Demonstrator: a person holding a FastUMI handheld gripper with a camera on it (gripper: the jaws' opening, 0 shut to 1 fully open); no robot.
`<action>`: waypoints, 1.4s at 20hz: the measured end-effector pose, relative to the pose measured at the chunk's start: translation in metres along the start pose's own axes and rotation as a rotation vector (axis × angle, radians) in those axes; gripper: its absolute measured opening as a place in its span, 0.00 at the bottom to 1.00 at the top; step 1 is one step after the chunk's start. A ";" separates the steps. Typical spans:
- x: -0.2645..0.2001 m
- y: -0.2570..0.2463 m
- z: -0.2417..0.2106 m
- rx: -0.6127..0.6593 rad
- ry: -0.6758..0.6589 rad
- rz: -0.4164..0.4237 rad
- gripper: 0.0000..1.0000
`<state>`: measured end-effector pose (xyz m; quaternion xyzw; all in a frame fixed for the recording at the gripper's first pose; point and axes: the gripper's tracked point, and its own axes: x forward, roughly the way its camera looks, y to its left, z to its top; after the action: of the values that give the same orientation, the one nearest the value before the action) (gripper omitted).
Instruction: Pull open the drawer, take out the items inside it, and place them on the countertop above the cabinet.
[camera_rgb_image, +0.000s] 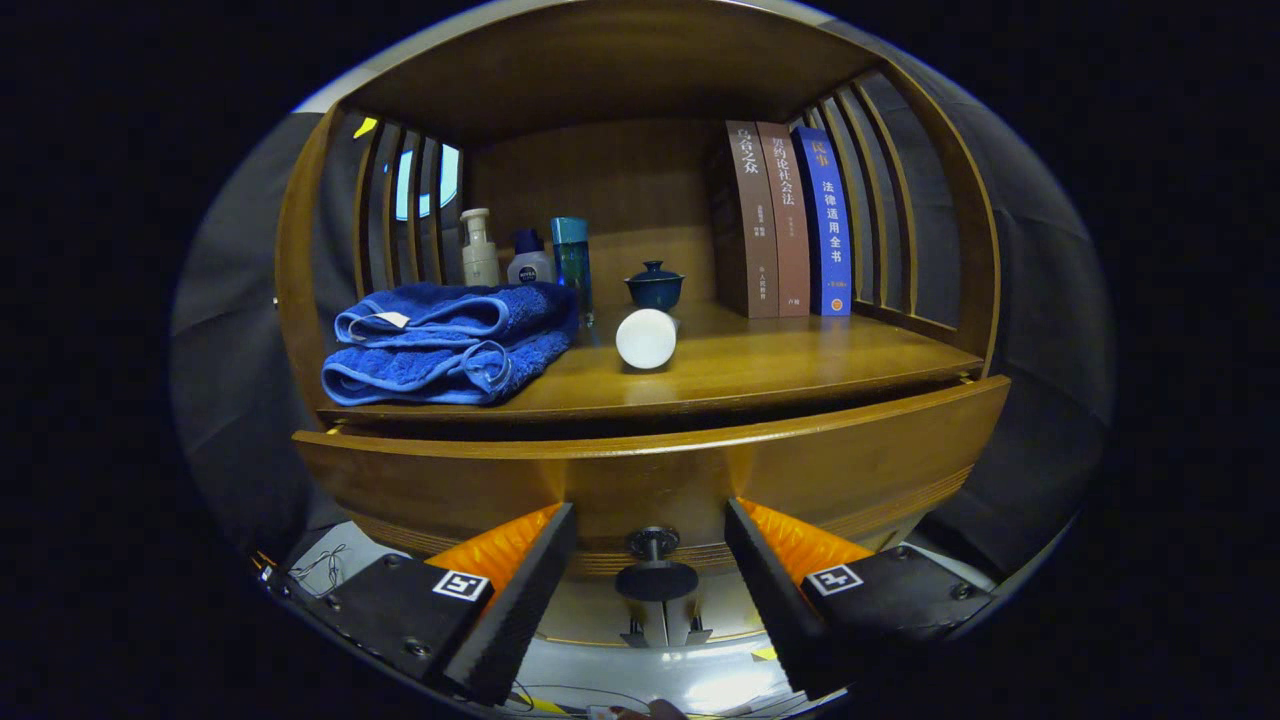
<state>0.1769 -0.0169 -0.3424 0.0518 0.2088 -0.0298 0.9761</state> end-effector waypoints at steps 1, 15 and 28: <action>0.003 0.000 0.001 0.000 -0.004 0.000 0.99; 0.013 0.001 0.002 -0.019 -0.015 -0.007 0.99; -0.083 0.008 0.100 -0.065 -0.202 0.006 0.99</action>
<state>0.1426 -0.0177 -0.2168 0.0173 0.1100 -0.0253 0.9935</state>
